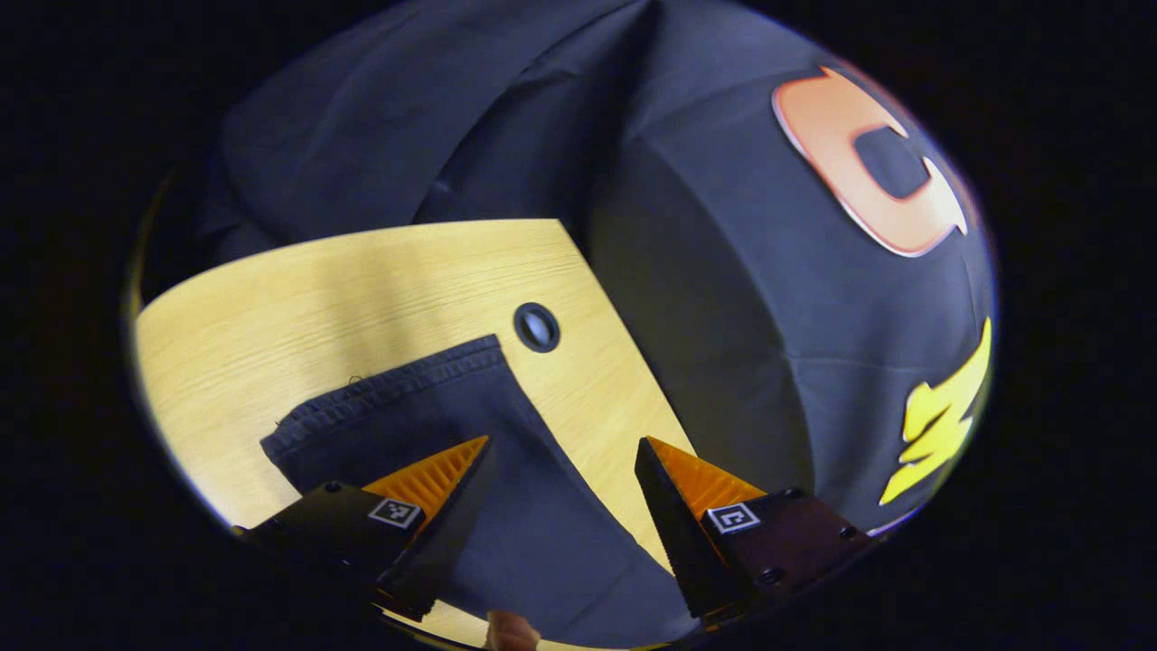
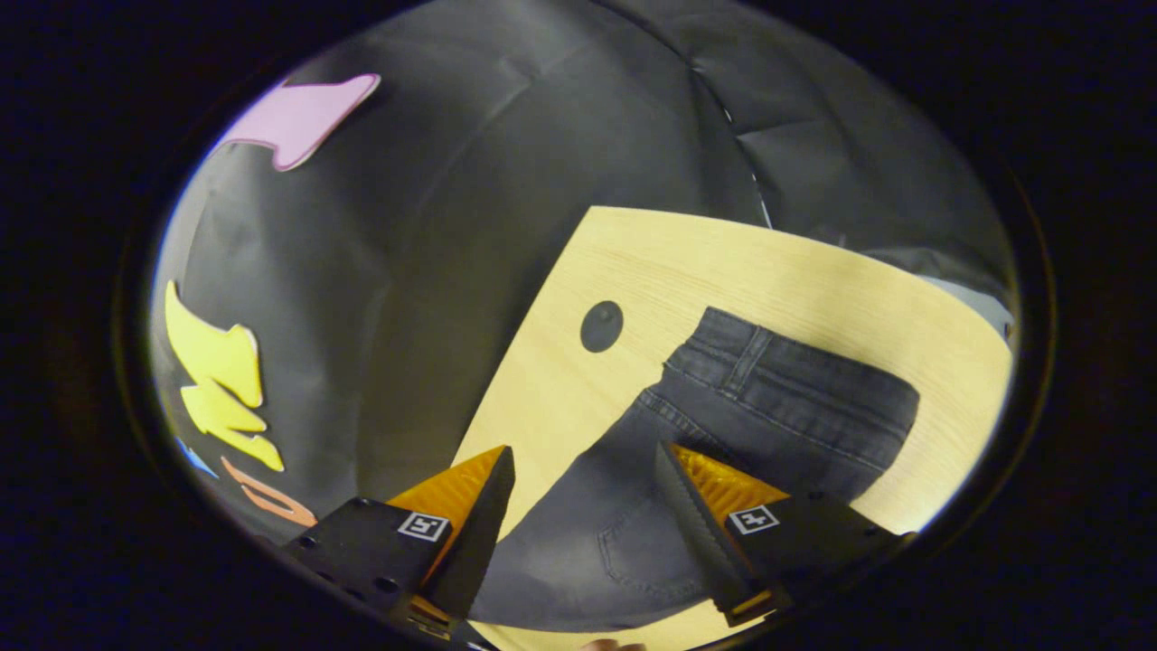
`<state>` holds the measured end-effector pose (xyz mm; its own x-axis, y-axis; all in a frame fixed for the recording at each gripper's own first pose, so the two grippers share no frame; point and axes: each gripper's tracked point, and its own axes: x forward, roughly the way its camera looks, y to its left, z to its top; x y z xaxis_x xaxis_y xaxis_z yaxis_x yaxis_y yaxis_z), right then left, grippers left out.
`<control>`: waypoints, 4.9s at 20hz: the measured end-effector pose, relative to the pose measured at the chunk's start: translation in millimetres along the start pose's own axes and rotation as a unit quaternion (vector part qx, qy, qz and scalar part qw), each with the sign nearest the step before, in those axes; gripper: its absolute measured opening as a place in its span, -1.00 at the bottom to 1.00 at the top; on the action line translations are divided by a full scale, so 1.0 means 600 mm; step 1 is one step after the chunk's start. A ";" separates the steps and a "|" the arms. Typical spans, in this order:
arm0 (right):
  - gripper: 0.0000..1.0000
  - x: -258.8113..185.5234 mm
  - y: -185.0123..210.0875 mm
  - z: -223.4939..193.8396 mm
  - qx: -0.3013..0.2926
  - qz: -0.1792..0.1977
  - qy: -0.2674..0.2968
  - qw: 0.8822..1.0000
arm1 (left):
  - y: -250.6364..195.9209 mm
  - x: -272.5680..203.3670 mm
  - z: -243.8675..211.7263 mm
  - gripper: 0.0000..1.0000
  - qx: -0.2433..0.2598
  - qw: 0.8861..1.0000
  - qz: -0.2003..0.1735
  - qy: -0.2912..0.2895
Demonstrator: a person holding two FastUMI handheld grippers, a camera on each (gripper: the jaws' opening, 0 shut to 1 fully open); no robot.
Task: Grasp the waist and the cuffs of the jeans and fold them to make the two legs overlap; first hold the waist and fold one-third of the jeans toward the cuffs, then hold the cuffs and fold the remaining one-third in the same direction to finish folding.
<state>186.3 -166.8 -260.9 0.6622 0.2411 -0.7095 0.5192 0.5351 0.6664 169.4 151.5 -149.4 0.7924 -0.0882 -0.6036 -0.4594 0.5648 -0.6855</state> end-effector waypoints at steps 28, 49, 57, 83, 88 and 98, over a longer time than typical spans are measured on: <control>0.35 -0.045 -0.207 -0.043 0.117 -0.052 -0.039 0.991 | -0.257 -0.450 -0.195 0.97 0.442 0.844 -0.207 -0.222; -0.98 -0.121 -0.015 -0.060 -0.373 -0.119 -0.143 0.909 | -0.220 -0.430 -0.209 0.98 0.430 0.864 -0.181 -0.188; -0.99 -0.166 0.057 -0.148 -0.524 -0.058 -0.154 0.835 | -0.191 -0.429 -0.196 0.98 0.425 0.871 -0.159 -0.190; -1.00 -0.258 0.068 -0.141 -0.611 0.091 0.017 0.786 | -0.090 -0.414 -0.132 0.97 0.355 0.909 -0.081 -0.201; -0.99 -0.272 0.030 -0.148 -0.621 0.079 0.062 0.778 | -0.094 -0.408 -0.136 0.97 0.359 0.908 -0.083 -0.198; 0.05 -0.255 -0.020 -0.217 -0.612 0.101 0.150 0.770 | -0.098 -0.398 -0.147 0.97 0.377 0.904 -0.091 -0.181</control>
<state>8.2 -104.9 -190.2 0.4134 0.4971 -0.7628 -0.5978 0.7801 0.1844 -28.3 66.9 -1.2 0.9693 -0.0384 -0.2430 -0.0129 0.9784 -0.2062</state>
